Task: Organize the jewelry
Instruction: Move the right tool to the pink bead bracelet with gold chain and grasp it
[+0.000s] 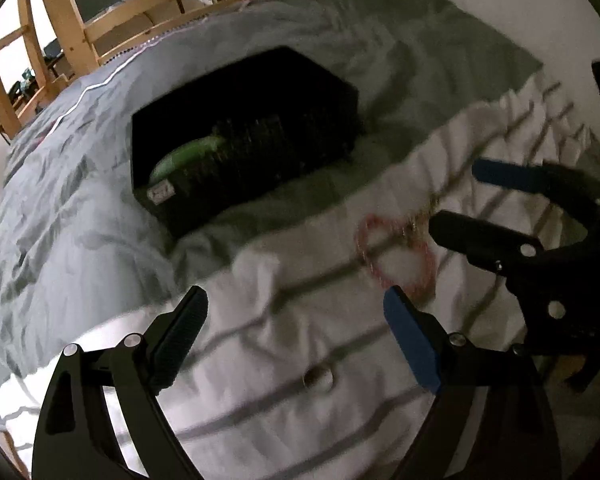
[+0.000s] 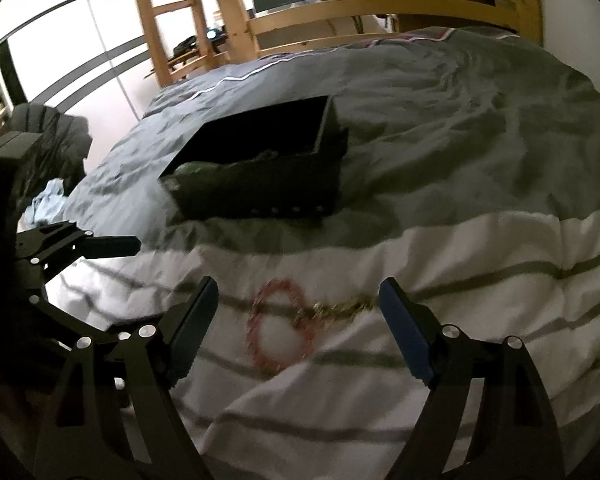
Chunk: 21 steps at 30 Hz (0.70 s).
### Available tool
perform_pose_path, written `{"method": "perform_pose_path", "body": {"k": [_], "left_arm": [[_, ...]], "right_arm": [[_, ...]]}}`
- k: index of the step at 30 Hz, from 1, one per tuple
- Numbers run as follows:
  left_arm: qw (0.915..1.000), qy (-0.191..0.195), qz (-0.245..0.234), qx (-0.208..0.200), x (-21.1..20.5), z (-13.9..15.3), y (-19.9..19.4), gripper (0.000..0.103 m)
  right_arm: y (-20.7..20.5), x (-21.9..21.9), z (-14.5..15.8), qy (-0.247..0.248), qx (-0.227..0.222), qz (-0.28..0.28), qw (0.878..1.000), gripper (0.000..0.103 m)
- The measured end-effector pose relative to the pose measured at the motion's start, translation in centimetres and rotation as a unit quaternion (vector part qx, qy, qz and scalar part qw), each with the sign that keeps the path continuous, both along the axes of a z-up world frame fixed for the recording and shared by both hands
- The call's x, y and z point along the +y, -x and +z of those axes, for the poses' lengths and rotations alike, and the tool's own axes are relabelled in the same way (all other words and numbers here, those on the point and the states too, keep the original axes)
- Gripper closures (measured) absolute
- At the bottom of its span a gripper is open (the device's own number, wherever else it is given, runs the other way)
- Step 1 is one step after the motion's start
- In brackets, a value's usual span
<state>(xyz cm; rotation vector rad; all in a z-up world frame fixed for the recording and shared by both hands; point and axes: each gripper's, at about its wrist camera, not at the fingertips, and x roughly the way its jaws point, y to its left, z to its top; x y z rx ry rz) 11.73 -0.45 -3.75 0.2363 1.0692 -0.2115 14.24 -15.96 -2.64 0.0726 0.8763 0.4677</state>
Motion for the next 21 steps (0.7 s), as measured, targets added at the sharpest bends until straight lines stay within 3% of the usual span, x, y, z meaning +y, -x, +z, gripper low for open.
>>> {"method": "perform_pose_path", "body": {"k": [6, 14, 21], "left_arm": [[0.9995, -0.006, 0.016, 0.028, 0.7, -0.8, 1.6, 0.015], [0.9939, -0.034, 0.033, 0.100, 1.2, -4.0, 1.6, 0.015], [0.9915, -0.004, 0.056, 0.117, 2.7, -4.6, 0.9, 0.018]], "right_arm": [[1.6, 1.7, -0.3, 0.028, 0.006, 0.033, 0.999, 0.031], [1.0, 2.5, -3.8, 0.057, 0.055, 0.040, 0.996, 0.047], [0.5, 2.6, -5.0, 0.078, 0.070, 0.023, 0.994, 0.087]]}}
